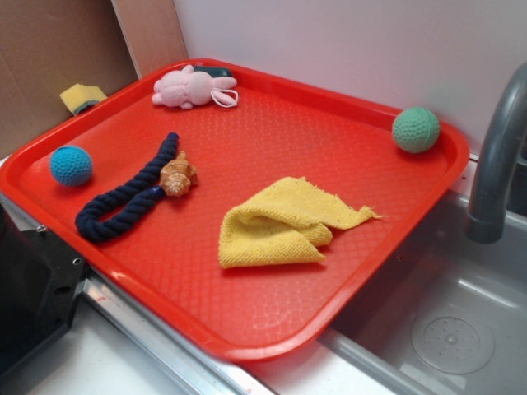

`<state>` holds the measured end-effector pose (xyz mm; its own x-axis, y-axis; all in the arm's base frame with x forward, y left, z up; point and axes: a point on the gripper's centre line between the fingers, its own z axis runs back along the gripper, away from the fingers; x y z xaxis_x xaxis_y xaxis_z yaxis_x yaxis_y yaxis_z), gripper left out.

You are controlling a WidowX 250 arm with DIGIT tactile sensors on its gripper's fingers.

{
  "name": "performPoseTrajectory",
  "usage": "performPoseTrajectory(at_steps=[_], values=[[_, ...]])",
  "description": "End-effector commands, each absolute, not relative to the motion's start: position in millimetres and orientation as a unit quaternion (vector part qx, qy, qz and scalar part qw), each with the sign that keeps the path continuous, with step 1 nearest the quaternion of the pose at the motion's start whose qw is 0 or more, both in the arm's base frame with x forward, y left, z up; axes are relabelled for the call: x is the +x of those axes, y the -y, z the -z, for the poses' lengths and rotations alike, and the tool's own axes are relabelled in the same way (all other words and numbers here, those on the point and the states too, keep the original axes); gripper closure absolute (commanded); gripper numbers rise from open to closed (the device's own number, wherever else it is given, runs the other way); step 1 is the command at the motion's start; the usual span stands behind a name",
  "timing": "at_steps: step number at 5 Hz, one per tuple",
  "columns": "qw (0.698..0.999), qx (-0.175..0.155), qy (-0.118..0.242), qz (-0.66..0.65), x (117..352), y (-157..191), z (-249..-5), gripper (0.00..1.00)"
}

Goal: Grab the yellow cloth.

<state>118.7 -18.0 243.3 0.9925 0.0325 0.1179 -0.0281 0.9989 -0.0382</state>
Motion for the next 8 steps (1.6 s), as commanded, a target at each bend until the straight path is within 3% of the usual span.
performPoseTrajectory(at_steps=[1,2,3,4,5,7,8], values=[[0.998,-0.018,0.059,-0.015,118.7,18.0,-243.3,0.00],[0.991,-0.033,0.063,0.109,161.2,64.8,-193.3,0.00],[0.969,-0.030,0.081,0.233,188.0,95.2,-154.4,0.00],[0.933,-0.043,0.068,0.351,197.2,111.8,-113.9,0.00],[0.918,-0.056,0.061,0.387,198.0,114.2,-89.9,0.00],[0.892,-0.076,0.033,0.444,186.4,137.8,-52.9,0.00],[0.885,-0.064,0.019,0.461,183.9,144.2,-39.8,0.00]])
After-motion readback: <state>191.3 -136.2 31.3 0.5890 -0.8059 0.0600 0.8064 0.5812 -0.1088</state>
